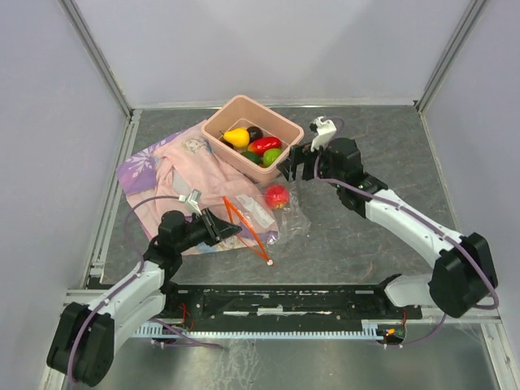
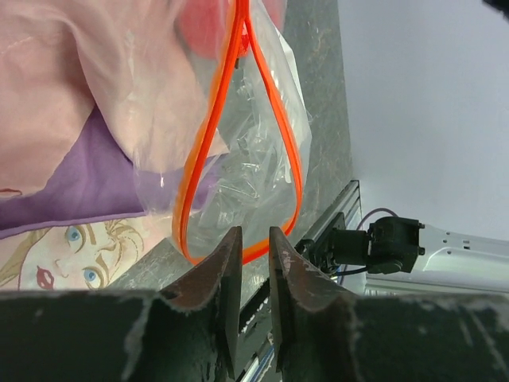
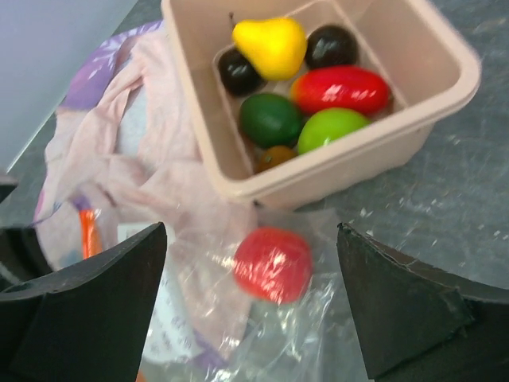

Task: Open the zip-top bag and remove the fake food
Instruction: Place the fake fruit in the bin, then pick up the fake fruit from the zipper food storage bag.

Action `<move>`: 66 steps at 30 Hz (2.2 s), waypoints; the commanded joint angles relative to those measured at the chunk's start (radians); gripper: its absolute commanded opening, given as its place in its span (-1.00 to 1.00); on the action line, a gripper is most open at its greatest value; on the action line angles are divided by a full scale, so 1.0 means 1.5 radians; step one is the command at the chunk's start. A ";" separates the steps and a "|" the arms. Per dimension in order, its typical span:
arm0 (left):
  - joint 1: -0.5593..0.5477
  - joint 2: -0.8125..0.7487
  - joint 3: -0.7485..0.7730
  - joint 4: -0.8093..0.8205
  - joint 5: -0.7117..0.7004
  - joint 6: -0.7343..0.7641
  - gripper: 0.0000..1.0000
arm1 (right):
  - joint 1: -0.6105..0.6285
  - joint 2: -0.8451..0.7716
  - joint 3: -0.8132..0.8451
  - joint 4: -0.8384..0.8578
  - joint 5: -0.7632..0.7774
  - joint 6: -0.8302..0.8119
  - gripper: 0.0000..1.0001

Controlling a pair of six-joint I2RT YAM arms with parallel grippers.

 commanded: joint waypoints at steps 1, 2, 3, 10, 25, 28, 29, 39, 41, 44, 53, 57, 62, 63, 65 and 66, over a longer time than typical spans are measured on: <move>-0.006 0.034 0.011 0.088 0.026 -0.019 -0.47 | 0.001 -0.048 -0.091 0.059 -0.056 0.059 0.83; -0.008 0.046 0.012 0.095 0.024 -0.019 -0.46 | 0.001 -0.056 -0.110 0.065 -0.052 0.074 0.77; -0.009 0.058 0.013 0.104 0.025 -0.019 -0.46 | 0.001 -0.058 -0.126 0.075 -0.045 0.089 0.73; -0.019 0.144 0.018 0.148 -0.002 -0.018 -0.37 | 0.000 -0.009 -0.171 0.145 -0.019 0.166 0.37; -0.024 0.257 0.060 0.222 -0.051 -0.017 -0.09 | -0.028 0.195 -0.102 0.240 -0.082 0.251 -0.07; -0.026 0.282 0.075 0.232 -0.048 -0.017 -0.03 | -0.028 0.226 -0.091 0.245 -0.110 0.247 -0.13; -0.027 0.289 0.080 0.237 -0.048 -0.016 -0.02 | -0.028 0.231 -0.089 0.246 -0.119 0.247 -0.15; -0.053 0.377 0.120 0.271 -0.053 -0.009 0.27 | -0.028 0.229 -0.118 0.237 -0.190 0.241 -0.36; -0.058 0.394 0.126 0.277 -0.056 -0.008 0.28 | -0.027 0.226 -0.122 0.220 -0.185 0.236 -0.42; -0.063 0.409 0.130 0.281 -0.071 -0.005 0.30 | -0.028 0.212 -0.127 0.172 -0.140 0.218 -0.51; -0.070 0.433 0.144 0.296 -0.111 0.016 0.34 | -0.021 0.229 -0.104 0.087 -0.116 0.168 -0.74; -0.073 0.446 0.154 0.302 -0.117 0.028 0.38 | -0.011 0.230 -0.108 0.094 -0.134 0.159 -0.75; -0.075 0.452 0.163 0.303 -0.114 0.039 0.41 | -0.007 0.198 -0.124 0.106 -0.165 0.123 -0.71; -0.075 0.453 0.165 0.301 -0.113 0.040 0.41 | -0.007 0.181 -0.136 0.111 -0.160 0.117 -0.68; -0.075 0.455 0.167 0.297 -0.111 0.038 0.41 | -0.008 0.140 -0.152 0.116 -0.138 0.106 -0.54; -0.075 0.457 0.167 0.295 -0.110 0.037 0.41 | -0.008 0.121 -0.158 0.118 -0.129 0.101 -0.48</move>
